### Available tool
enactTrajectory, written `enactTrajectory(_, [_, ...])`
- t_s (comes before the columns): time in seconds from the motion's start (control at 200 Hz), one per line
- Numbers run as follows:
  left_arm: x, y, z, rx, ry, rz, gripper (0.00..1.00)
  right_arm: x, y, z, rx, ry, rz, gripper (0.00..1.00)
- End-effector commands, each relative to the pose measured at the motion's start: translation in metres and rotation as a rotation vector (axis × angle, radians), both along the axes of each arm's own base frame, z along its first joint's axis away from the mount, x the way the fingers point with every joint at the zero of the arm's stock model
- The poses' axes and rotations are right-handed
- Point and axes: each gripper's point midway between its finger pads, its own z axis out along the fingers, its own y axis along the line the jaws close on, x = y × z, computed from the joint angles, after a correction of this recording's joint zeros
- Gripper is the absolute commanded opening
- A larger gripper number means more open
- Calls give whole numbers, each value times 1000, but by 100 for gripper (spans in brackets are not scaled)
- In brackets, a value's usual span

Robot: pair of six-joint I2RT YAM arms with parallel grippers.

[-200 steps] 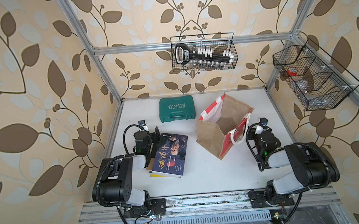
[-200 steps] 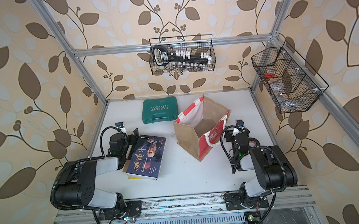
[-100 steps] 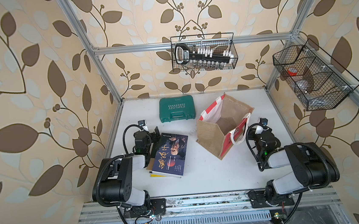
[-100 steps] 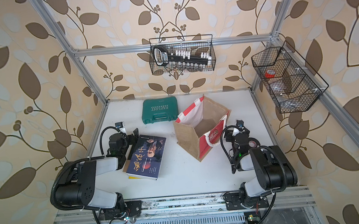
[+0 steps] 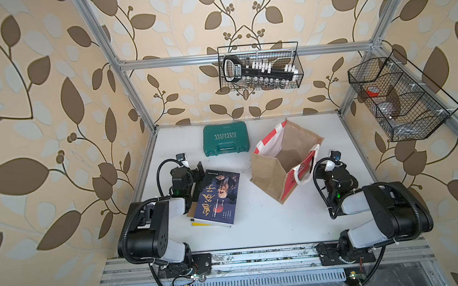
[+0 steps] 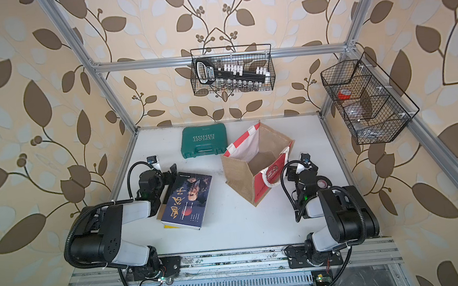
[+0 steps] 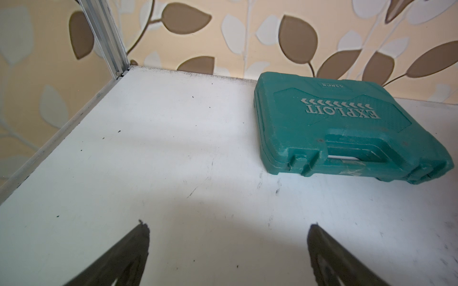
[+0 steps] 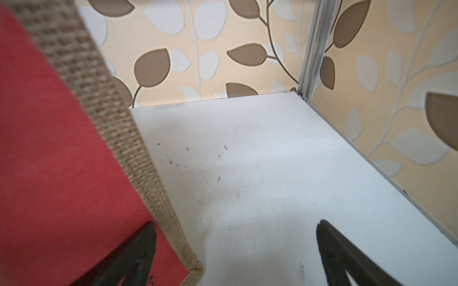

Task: Put the books into the canvas bag
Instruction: Adjust the canvas bag at the center of the board.

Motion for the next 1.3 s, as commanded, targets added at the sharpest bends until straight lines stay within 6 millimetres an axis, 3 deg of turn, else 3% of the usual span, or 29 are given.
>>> enactTrajectory(0.0, [-10,11,-24,43,111,34,99,5,0,10,-11,-29,-8,99])
enactTrajectory(0.22, [8,47,3,37,323,285,99,5,0,9,-11,-26,-8,99])
enactTrajectory(0.45, [14,63,83,22,483,447,99,5,0,10,-12,-28,-8,99])
enactTrajectory(0.555, [5,57,101,-1,589,434,99,6,1,9,-11,-27,-2,99])
enactTrajectory(0.73, [-24,44,110,-65,710,410,99,7,0,8,3,-20,14,98])
enactTrajectory(0.875, [-40,8,113,-235,679,250,99,8,0,7,8,-17,22,99])
enactTrajectory(0.89, [-44,5,121,-254,647,232,99,8,0,8,8,-18,23,99])
enactTrajectory(0.97, [-54,-11,127,-309,605,143,99,15,25,5,-3,9,191,99])
enactTrajectory(1.185, [-76,-37,132,-382,578,9,99,16,18,8,9,2,171,99])
enactTrajectory(1.295, [-79,-42,123,-395,603,-13,99,32,-12,10,41,117,-10,99])
